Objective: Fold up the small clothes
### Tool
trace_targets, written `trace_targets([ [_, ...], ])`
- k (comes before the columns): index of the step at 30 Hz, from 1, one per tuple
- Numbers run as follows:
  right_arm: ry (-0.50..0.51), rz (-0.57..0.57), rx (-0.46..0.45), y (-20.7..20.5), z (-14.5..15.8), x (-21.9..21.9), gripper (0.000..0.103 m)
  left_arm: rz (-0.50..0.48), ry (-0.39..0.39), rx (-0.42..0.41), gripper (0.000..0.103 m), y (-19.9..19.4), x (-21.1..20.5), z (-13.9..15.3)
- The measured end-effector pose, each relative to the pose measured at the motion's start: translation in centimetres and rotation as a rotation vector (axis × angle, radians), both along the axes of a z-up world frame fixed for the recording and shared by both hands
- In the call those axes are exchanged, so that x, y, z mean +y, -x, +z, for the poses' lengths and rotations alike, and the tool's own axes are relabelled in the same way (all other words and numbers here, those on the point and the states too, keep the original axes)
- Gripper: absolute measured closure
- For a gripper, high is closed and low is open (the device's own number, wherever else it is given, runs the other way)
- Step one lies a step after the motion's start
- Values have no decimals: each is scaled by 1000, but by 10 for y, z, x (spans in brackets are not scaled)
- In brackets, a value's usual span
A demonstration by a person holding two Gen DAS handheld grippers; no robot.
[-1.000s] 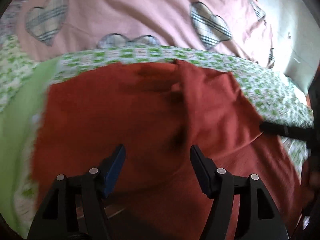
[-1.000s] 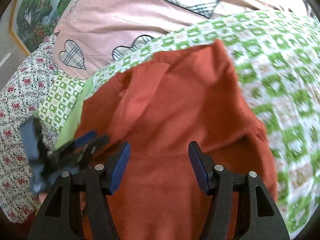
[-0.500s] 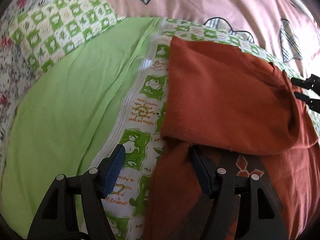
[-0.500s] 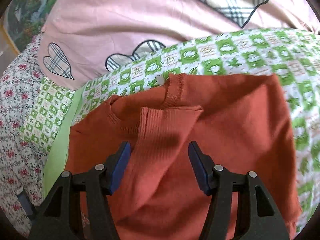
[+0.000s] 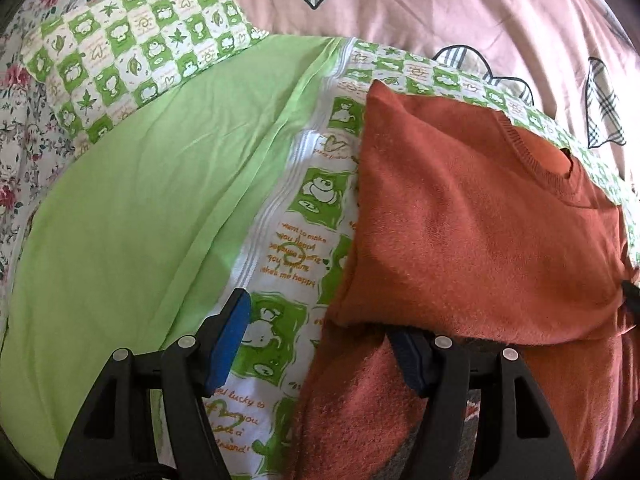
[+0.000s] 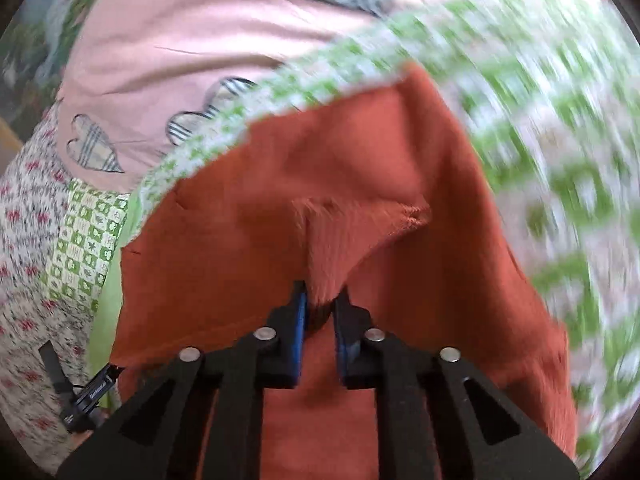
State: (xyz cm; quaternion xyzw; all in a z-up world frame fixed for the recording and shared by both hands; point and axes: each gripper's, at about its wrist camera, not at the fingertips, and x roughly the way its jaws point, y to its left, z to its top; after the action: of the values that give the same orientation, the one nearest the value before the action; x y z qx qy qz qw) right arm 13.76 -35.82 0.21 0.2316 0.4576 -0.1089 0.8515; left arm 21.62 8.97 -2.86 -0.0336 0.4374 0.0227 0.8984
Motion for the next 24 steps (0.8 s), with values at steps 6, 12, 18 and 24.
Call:
trace_targets([
  [6,-52,-20,-44,-1,6,-2,45,-2,-24,-2,35,-2,-1,1],
  [12,-1,51,-78,-20,13,9,94,-8,-33,-1,43,-10,-3,0],
  [18,253,149,-162,-23,56,28,94,12,-25,11,45,-18,-1,-4],
  [24,228,146,8,-27,6,9,87,17,27,13,50,-17,7,-4],
])
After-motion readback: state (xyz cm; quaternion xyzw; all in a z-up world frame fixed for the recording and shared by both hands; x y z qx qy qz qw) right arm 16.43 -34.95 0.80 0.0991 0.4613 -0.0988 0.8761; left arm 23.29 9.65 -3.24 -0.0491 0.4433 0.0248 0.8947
